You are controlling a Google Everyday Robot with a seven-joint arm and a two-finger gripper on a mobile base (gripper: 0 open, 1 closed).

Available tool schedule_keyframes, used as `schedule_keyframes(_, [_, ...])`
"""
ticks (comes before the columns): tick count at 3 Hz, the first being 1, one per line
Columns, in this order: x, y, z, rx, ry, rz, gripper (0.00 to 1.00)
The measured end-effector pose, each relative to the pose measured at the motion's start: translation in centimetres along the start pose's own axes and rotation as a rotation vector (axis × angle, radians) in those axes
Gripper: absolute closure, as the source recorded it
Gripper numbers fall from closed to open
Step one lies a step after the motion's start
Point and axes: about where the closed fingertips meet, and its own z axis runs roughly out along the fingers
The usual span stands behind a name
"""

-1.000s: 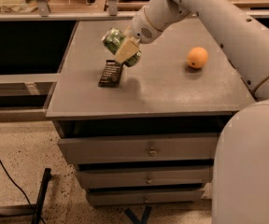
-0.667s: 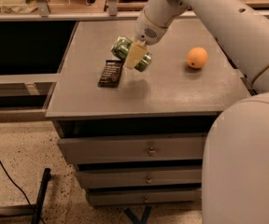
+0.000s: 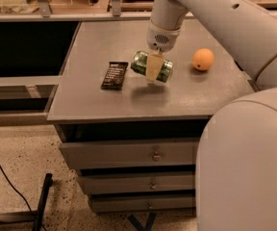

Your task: Knock green can over

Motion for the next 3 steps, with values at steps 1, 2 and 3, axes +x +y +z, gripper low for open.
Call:
schedule_keyframes(1, [0.68,0.61,1.62,-0.068,0.043,-0.011,0.59])
schedule_keyframes(2, [0.43,0.27,1.88,-0.057,0.035,-0.01,0.35])
schedule_keyframes(3, [0.16,-0.04,2.2,-0.048,0.027,-0.011,0.12])
